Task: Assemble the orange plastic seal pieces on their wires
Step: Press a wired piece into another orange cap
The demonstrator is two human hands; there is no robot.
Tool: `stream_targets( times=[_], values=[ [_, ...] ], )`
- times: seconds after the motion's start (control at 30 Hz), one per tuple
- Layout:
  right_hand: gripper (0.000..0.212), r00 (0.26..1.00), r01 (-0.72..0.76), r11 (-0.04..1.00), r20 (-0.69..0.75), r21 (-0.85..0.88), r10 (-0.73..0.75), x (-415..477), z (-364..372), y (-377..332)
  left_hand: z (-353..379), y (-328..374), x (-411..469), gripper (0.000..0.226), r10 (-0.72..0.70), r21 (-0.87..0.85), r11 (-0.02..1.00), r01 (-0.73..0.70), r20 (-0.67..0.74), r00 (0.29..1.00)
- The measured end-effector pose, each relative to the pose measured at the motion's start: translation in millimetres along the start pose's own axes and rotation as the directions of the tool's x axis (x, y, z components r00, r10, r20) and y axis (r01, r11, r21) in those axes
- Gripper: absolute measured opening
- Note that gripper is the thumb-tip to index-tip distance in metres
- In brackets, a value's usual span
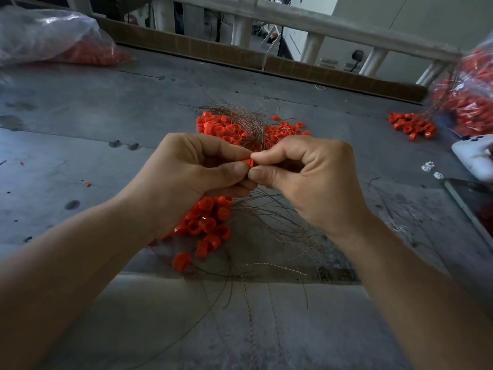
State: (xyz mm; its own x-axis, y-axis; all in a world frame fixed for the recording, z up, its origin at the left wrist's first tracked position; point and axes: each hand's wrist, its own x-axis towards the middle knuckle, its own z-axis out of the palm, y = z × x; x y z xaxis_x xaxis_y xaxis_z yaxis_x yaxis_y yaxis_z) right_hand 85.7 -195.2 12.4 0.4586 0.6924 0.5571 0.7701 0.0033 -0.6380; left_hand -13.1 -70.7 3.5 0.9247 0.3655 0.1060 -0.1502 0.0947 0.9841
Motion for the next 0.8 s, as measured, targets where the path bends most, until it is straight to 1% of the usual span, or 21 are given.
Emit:
stream_targets(
  times=[0.07, 0.13, 0.27, 0.37, 0.43, 0.5, 0.57, 0.6, 0.67, 0.73, 0.8],
  values=[
    [0.018, 0.999, 0.036, 0.998, 0.006, -0.043, -0.036, -0.1, 0.0, -0.3, 0.1, 0.4, -0.3, 0.016, -0.003, 0.008, 1.0, 0.003, -0.001, 1.0],
    [0.02, 0.999, 0.053, 0.998, 0.018, -0.046, -0.052, 0.1, -0.7, 0.5, -0.7, 0.4, 0.1, 0.013, -0.021, -0.016, 1.0, 0.021, 0.006, 1.0],
    [0.026, 0.998, 0.035, 0.998, 0.041, 0.051, -0.037, 1.3, -2.4, 1.8, -2.2, 0.6, 0.0, 0.013, -0.046, -0.06, 0.997, 0.048, 0.032, 0.998],
    [0.024, 0.998, 0.027, 0.994, 0.053, 0.106, -0.033, 2.3, -2.4, 2.8, -4.3, 1.5, 0.5, 0.014, -0.053, -0.052, 0.997, 0.057, 0.077, 0.996],
    [0.021, 0.996, -0.014, 0.988, 0.091, 0.156, 0.0, 2.4, -1.7, 2.9, -7.2, 2.6, 1.3, 0.019, -0.067, -0.047, 0.996, 0.073, 0.113, 0.991],
    [0.026, 0.988, -0.063, 0.981, 0.152, 0.181, 0.035, 2.9, -1.9, 2.5, -9.7, 4.3, 1.2, 0.031, -0.084, -0.044, 0.995, 0.092, 0.152, 0.985],
    [0.035, 0.971, -0.075, 0.986, 0.237, 0.147, 0.039, 3.6, -3.4, 2.2, -11.2, 5.3, 1.0, 0.039, -0.094, -0.044, 0.994, 0.103, 0.173, 0.981],
    [0.035, 0.96, -0.067, 0.99, 0.278, 0.125, 0.03, 3.9, -4.2, 1.8, -11.5, 5.5, 0.8, 0.042, -0.099, -0.047, 0.993, 0.109, 0.177, 0.979],
    [0.024, 0.947, -0.051, 0.995, 0.319, 0.092, 0.019, 4.0, -4.6, 1.1, -11.2, 5.2, 0.6, 0.045, -0.107, -0.06, 0.991, 0.12, 0.186, 0.977],
    [0.011, 0.949, -0.037, 0.997, 0.316, 0.063, 0.015, 3.8, -3.4, 1.0, -10.1, 4.0, 0.2, 0.039, -0.091, -0.073, 0.992, 0.107, 0.199, 0.976],
    [0.007, 0.954, -0.032, 0.999, 0.3, 0.021, 0.024, 3.4, -2.0, 1.3, -8.1, 3.4, -0.8, 0.038, -0.05, -0.06, 0.996, 0.063, 0.199, 0.979]
  ],
)
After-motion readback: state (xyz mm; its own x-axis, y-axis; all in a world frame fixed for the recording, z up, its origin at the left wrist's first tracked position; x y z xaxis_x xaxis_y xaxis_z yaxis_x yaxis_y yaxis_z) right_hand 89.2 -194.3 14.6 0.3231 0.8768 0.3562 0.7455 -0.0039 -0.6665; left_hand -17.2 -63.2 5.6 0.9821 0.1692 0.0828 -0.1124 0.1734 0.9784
